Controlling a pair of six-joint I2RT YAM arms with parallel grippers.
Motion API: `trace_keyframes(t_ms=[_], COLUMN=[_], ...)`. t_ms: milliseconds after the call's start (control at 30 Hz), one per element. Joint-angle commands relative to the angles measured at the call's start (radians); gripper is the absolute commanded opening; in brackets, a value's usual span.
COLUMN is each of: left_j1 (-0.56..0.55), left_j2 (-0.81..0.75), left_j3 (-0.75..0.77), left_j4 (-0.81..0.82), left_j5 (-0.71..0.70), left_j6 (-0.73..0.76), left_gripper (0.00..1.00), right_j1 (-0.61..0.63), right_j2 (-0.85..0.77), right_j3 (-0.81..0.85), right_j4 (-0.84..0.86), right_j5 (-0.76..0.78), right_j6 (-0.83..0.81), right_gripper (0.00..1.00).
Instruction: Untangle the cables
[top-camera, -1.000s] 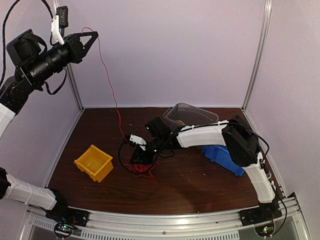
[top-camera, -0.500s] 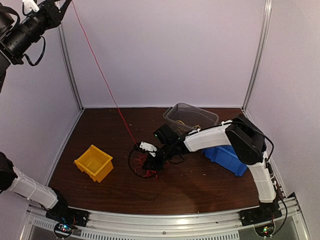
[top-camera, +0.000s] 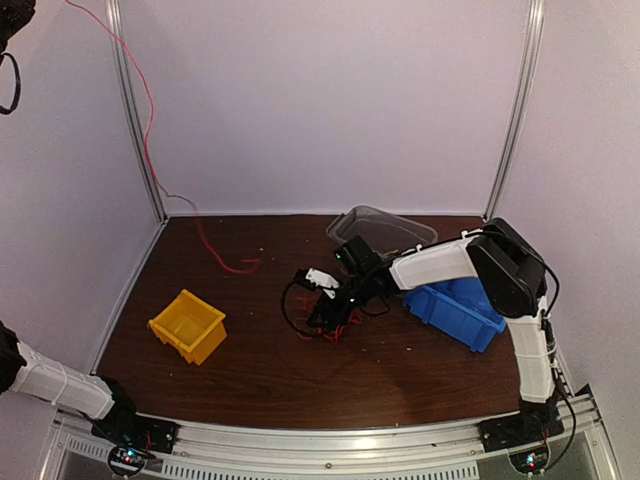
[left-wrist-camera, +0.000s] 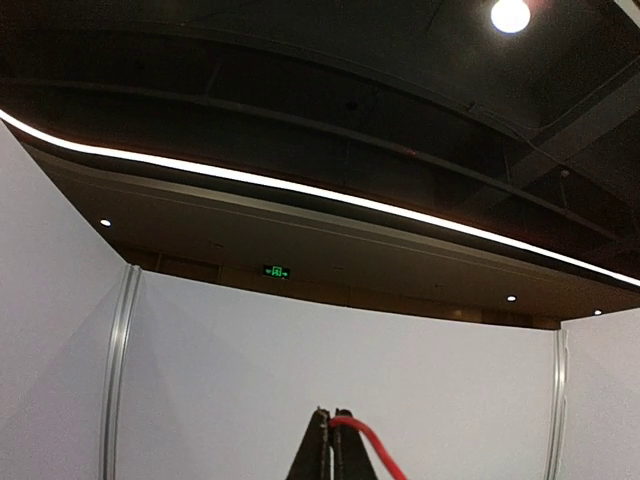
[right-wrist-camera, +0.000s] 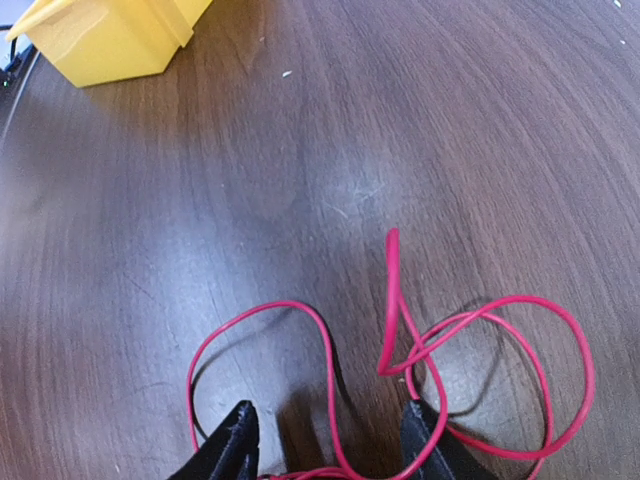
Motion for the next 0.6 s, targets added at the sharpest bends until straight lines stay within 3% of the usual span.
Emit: trace_keyframes(t_ms=[0, 267, 567], left_j1=[0.004, 0.004, 0.004], left_j2=[0.012, -0.006, -0.146], left_j3=[-0.002, -0.002, -0.360], left_j4=[0.064, 0.147, 0.115], left_j5=[-0.017, -0.090, -0.079], left_j6=[0.029, 0.104, 0.017], left_gripper=[0.00, 0.00, 0.00], right_j1=[-0.013, -0.029, -0.029], right_j2=[-0.023, -0.007, -0.047], right_j3=[-0.042, -0.052, -0.029], right_j4=[-0.074, -0.072, -0.138], right_j5=[0.027, 0.009, -0.003], right_j6=[-0.017, -0.005, -0.069], right_gripper=[0.51, 0.51, 0.57])
